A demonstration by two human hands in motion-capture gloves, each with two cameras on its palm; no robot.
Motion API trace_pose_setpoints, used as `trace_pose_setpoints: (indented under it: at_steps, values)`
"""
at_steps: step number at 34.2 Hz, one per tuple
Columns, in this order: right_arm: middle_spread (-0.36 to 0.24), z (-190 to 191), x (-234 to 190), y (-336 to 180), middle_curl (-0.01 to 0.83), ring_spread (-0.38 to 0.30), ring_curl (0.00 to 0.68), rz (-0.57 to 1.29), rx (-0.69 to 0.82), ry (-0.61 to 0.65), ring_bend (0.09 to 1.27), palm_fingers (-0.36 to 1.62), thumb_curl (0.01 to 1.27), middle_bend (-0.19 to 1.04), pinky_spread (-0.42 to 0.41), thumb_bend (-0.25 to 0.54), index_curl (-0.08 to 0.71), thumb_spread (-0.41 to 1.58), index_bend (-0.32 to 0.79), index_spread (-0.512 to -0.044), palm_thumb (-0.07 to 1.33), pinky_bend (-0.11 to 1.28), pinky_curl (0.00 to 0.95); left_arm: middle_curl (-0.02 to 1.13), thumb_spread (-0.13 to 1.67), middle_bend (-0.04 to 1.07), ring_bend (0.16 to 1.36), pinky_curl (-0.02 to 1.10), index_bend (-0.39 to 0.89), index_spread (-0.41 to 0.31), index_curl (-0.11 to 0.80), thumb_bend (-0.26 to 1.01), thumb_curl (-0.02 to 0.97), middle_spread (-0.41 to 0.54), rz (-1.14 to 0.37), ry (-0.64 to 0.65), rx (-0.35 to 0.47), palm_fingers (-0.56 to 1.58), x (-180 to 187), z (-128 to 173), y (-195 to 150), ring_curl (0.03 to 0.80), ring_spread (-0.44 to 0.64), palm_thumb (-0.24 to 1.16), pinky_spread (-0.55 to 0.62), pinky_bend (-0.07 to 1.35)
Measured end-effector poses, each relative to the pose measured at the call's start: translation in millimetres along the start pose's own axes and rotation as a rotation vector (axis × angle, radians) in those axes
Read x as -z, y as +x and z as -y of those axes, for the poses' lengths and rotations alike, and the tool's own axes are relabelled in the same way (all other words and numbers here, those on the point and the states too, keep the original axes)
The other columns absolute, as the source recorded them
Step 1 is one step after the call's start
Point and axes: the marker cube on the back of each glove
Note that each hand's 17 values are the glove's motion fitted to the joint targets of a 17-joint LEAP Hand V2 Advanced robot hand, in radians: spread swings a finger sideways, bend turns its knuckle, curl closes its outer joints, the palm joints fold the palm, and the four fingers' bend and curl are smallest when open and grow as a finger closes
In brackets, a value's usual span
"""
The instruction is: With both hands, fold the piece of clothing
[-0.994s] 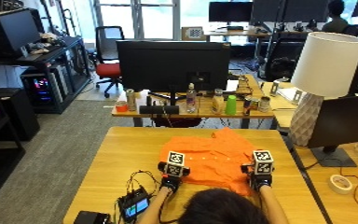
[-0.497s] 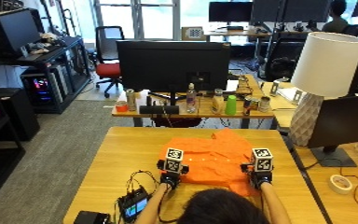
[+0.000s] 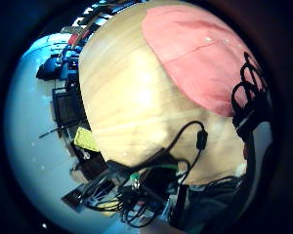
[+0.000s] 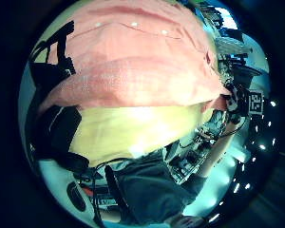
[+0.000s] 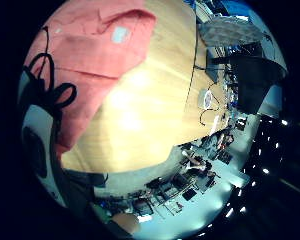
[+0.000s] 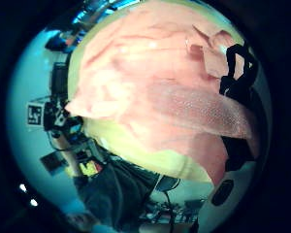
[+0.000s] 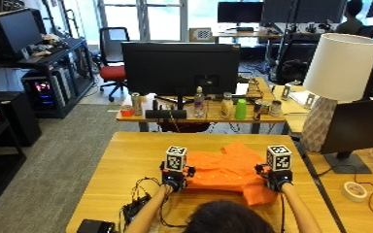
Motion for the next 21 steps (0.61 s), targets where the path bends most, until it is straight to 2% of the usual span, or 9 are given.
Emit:
trace_pose_setpoints:
  at_steps: [6,10,16,21]
  values:
    - [-0.176,-18,43,-5,0.514,-0.245,0.463,-0.054,0.023,-0.036,0.66,1.35,0.36,0.4,-0.368,-0.012,0.435,1.01,0.17,-0.249,1.13,0.63,0.403,0.49,1.17,0.31,0.49,0.39,0.18,-0.324,0.473,-0.02,0.256,-0.34,0.041,-0.024,-0.03,1.29,40,-25,1,0.414,-0.37,0.67,-0.48,0.55]
    - [-0.176,-21,71,-8,0.515,-0.247,0.465,-0.089,0.013,-0.03,0.66,1.35,0.36,0.41,-0.368,-0.012,0.438,1.01,0.17,-0.249,1.14,0.63,0.404,0.49,1.17,0.31,0.49,0.39,0.18,-0.323,0.474,-0.02,0.253,-0.342,0.057,0.003,-0.02,1.29,66,-28,-1,0.419,-0.37,0.67,-0.48,0.54]
    - [-0.176,-5,107,-9,0.515,-0.247,0.467,-0.089,-0.012,0.004,0.67,1.34,0.35,0.41,-0.368,-0.012,0.442,1.02,0.17,-0.249,1.14,0.63,0.406,0.5,1.17,0.32,0.5,0.39,0.17,-0.322,0.472,-0.01,0.249,-0.344,0.052,0.035,0.004,1.29,102,-12,-9,0.423,-0.37,0.67,-0.48,0.54]
    - [-0.176,23,125,-8,0.516,-0.247,0.467,-0.082,-0.057,0.008,0.67,1.34,0.34,0.41,-0.37,-0.012,0.445,1.02,0.17,-0.249,1.14,0.63,0.406,0.5,1.18,0.32,0.5,0.39,0.17,-0.322,0.472,-0.01,0.246,-0.344,0.057,0.032,0.058,1.28,118,21,-18,0.425,-0.37,0.67,-0.48,0.54]
